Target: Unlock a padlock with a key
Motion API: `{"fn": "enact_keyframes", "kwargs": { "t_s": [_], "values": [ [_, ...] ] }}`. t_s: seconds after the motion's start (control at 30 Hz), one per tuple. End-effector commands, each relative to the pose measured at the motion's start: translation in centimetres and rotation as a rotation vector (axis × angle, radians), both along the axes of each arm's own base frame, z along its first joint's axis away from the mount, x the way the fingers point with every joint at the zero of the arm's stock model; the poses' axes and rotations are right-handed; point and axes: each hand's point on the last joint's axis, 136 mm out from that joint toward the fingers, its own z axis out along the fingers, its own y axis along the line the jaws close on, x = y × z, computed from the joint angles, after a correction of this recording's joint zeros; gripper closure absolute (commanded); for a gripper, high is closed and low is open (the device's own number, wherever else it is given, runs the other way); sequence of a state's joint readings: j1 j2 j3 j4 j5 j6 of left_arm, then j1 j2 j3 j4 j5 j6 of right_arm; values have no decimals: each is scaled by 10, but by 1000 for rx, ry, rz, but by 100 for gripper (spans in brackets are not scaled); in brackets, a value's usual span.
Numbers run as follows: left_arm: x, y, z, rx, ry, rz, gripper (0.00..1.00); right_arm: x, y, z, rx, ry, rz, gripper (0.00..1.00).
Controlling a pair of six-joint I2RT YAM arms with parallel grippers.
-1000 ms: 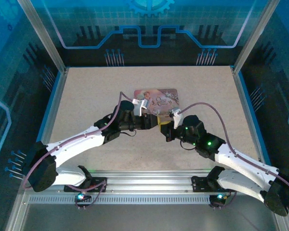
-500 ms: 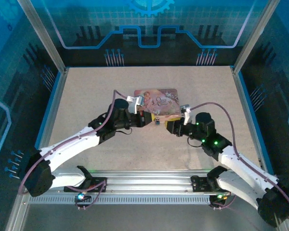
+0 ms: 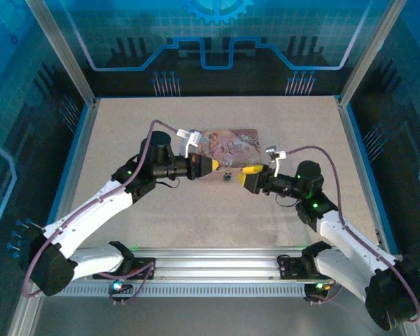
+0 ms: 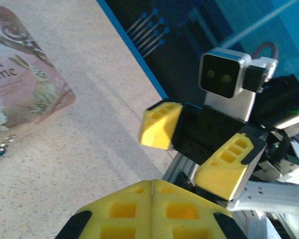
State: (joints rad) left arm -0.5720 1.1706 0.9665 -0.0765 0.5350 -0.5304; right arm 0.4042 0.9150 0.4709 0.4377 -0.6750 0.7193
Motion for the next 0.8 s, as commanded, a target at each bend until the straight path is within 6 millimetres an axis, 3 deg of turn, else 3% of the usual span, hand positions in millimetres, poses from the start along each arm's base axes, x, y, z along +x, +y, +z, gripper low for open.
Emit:
{"fn": "enact_keyframes", "kwargs": {
  "t_s": [0.0,0.2,0.37,0.77],
  "values": [
    [-13,-4,14,-15,-31,-93,100,-13,24,36,49,-103,105,33],
    [-14,-6,13,-25,-25,-107,100,-11,49,42,55,-116,152,37],
    [-15,-6,11,-23,-24,-108,100,-6,59,44,56,-113,172,47],
    [-12,-4,6,-13,-24,-93,100,-1,58,30,37,-85,130,70]
  ]
}}
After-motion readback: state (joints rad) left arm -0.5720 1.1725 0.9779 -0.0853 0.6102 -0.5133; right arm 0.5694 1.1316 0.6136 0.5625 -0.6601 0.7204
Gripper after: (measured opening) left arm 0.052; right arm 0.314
